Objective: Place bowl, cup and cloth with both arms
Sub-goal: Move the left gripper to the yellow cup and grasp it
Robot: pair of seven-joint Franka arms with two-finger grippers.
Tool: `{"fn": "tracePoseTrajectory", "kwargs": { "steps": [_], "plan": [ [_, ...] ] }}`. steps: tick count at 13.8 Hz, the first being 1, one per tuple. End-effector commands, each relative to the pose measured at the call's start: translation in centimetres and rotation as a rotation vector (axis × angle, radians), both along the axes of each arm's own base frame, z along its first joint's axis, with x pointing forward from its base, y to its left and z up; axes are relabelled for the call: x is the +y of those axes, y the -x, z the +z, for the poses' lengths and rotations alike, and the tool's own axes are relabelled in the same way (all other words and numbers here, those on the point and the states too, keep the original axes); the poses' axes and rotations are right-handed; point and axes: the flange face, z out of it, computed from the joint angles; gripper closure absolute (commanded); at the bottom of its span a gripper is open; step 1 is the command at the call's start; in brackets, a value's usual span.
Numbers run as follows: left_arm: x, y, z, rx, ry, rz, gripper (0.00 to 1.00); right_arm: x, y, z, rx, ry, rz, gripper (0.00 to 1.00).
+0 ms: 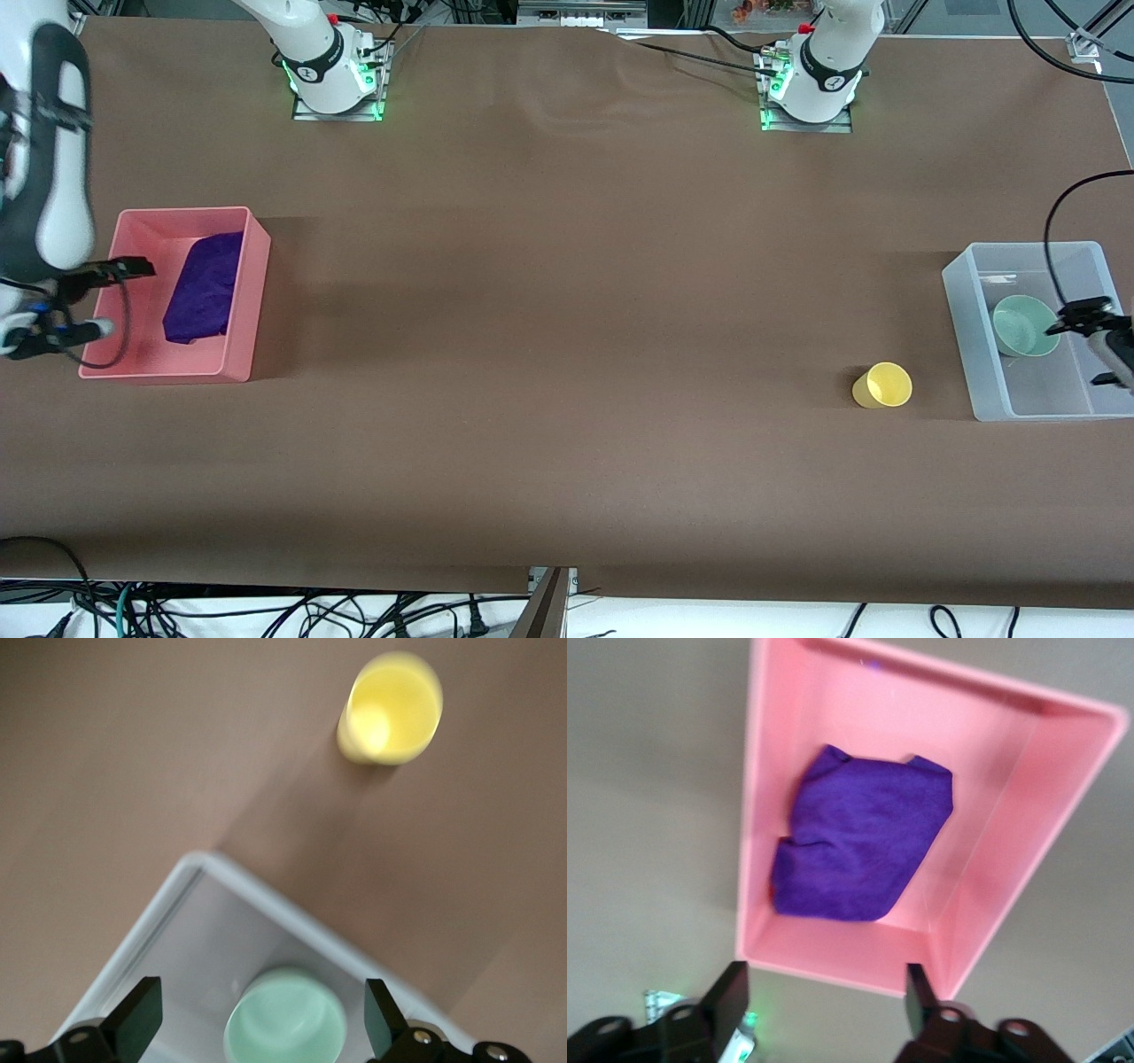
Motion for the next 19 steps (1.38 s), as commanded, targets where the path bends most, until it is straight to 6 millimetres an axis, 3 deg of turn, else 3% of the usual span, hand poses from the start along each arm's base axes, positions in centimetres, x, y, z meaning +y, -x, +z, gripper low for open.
{"fn": "tracePoseTrajectory", "kwargs": {
  "steps": [1,2,4,5,6,9,10,11,14,17,19],
  "plan": [
    [-6.9,-1.8,-2.4,0.039,0.024,0.120,0.00,6.0,0.3,9.4,-0.096,-0.054,0.094,0.00],
    [-9.2,-2.7,-4.8,0.056,0.013,0.142,0.00,7.3,0.7,11.4,-0.129,-0.066,0.110,0.00],
    [-10.1,-3.9,-9.4,0.003,0.024,0.187,0.01,10.2,2.2,14.5,-0.164,-0.065,0.072,0.00],
    [-10.4,-4.1,-11.3,-0.003,0.031,0.203,0.05,12.0,3.0,15.5,-0.155,-0.055,0.064,0.00],
    [-10.7,-3.9,-13.0,0.016,0.044,0.239,0.20,13.2,3.3,16.1,-0.161,-0.042,0.077,0.00],
    [-10.9,-3.3,-17.2,0.038,0.062,0.262,0.60,13.4,2.6,17.0,-0.237,-0.029,0.091,0.00],
    [-11.1,-2.9,-18.2,0.034,0.065,0.264,0.84,12.5,3.1,18.3,-0.268,-0.028,0.074,0.00],
    [-11.3,-3.0,-18.1,0.033,0.064,0.260,1.00,11.9,3.5,19.3,-0.295,-0.027,0.062,0.00],
    [-11.3,-3.2,-15.9,0.036,0.058,0.257,1.00,11.8,3.7,19.0,-0.318,-0.028,0.070,0.00],
    [-9.9,-2.8,-9.4,0.103,0.031,0.259,1.00,12.6,3.8,19.1,-0.318,-0.025,0.064,0.00],
    [-7.1,-2.1,-6.1,0.131,-0.005,0.267,1.00,13.0,4.0,18.9,-0.300,0.002,-0.055,0.00]
  ]
}}
